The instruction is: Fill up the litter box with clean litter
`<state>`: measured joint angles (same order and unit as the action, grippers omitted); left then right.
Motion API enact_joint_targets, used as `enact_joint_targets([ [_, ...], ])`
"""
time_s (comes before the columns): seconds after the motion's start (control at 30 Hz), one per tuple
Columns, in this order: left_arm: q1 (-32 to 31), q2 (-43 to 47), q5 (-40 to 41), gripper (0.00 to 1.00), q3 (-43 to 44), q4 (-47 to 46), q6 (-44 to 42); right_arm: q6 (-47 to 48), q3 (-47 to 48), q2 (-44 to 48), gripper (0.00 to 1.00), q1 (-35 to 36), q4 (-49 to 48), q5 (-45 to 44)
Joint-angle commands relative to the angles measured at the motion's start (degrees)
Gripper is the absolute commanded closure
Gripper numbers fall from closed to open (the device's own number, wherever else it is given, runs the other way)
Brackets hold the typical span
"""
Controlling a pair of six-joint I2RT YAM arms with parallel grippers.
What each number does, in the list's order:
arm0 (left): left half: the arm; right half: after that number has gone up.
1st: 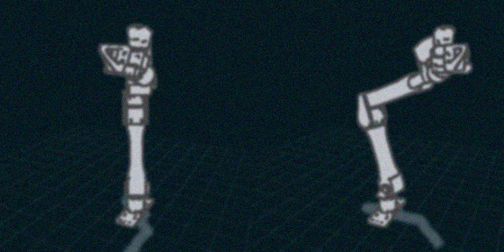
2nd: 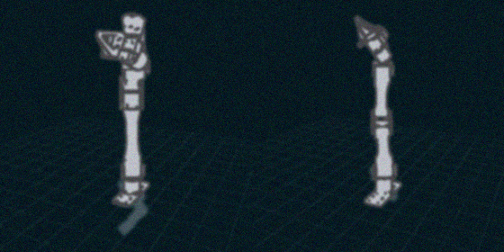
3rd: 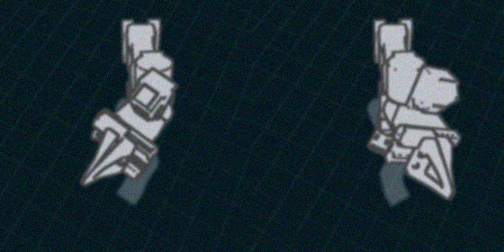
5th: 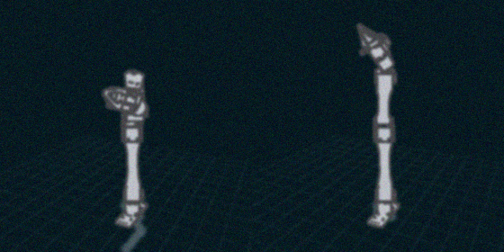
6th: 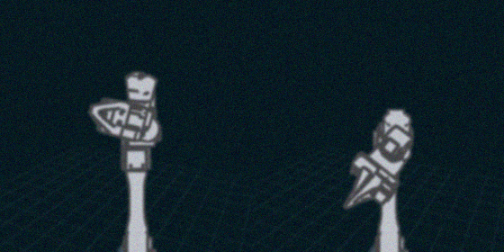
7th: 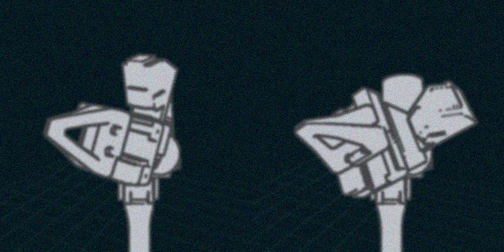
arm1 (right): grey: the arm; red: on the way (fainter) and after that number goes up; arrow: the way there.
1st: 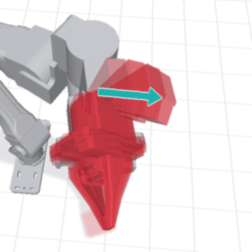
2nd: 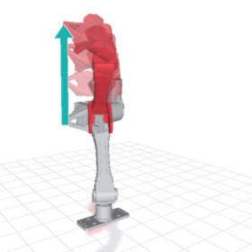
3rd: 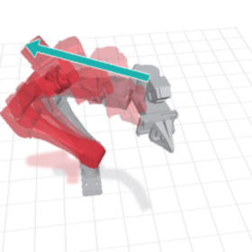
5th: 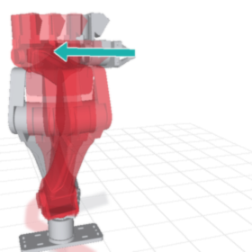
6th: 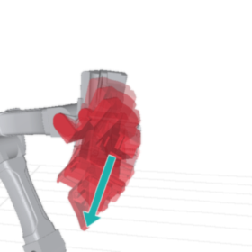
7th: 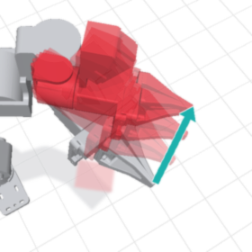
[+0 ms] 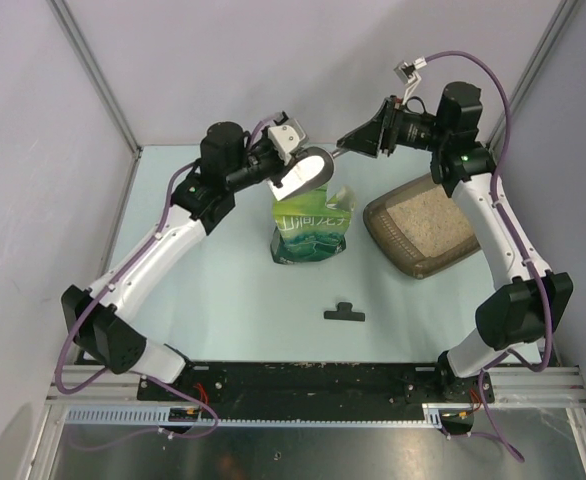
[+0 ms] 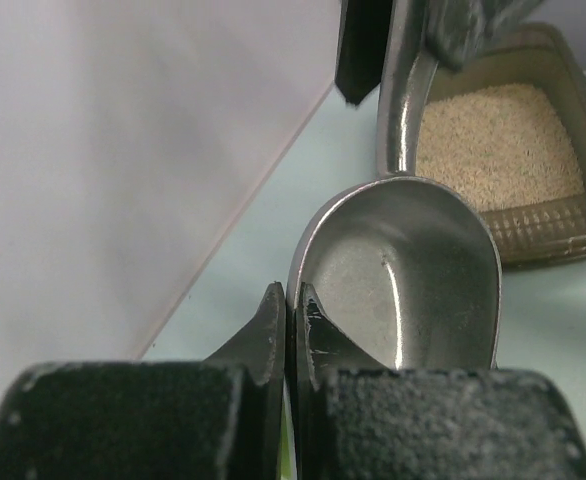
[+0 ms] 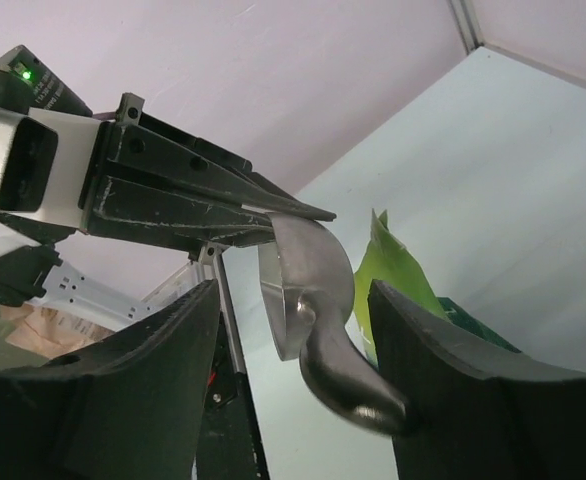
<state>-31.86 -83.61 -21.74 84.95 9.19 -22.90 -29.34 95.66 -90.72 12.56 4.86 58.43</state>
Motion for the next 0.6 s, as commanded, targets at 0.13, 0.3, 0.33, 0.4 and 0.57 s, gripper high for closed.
enact_joint_targets([
  [0.13,-0.93,-1.02,0.29,1.0,3.91,-7.61,0.31,1.3,1.55,1.77,0.44,1.86,2.16,-0.25],
  [0.3,-0.84,-1.46,-0.5,1.0,4.0,-7.87,-1.36,1.83,0.15,2.65,0.55,1.59,1.99,0.19],
  [0.33,-0.93,-1.46,-0.67,1.0,4.0,-7.96,-1.71,2.01,-0.29,3.0,0.58,1.59,1.38,0.45],
  [0.4,-0.84,-1.55,-0.59,1.0,3.74,-7.96,-1.98,2.1,-0.64,3.35,0.67,1.59,0.85,0.63],
  [0.57,-0.84,-1.46,-0.07,1.0,3.12,-7.96,-2.07,4.64,-0.91,4.32,1.0,1.16,1.2,0.28],
])
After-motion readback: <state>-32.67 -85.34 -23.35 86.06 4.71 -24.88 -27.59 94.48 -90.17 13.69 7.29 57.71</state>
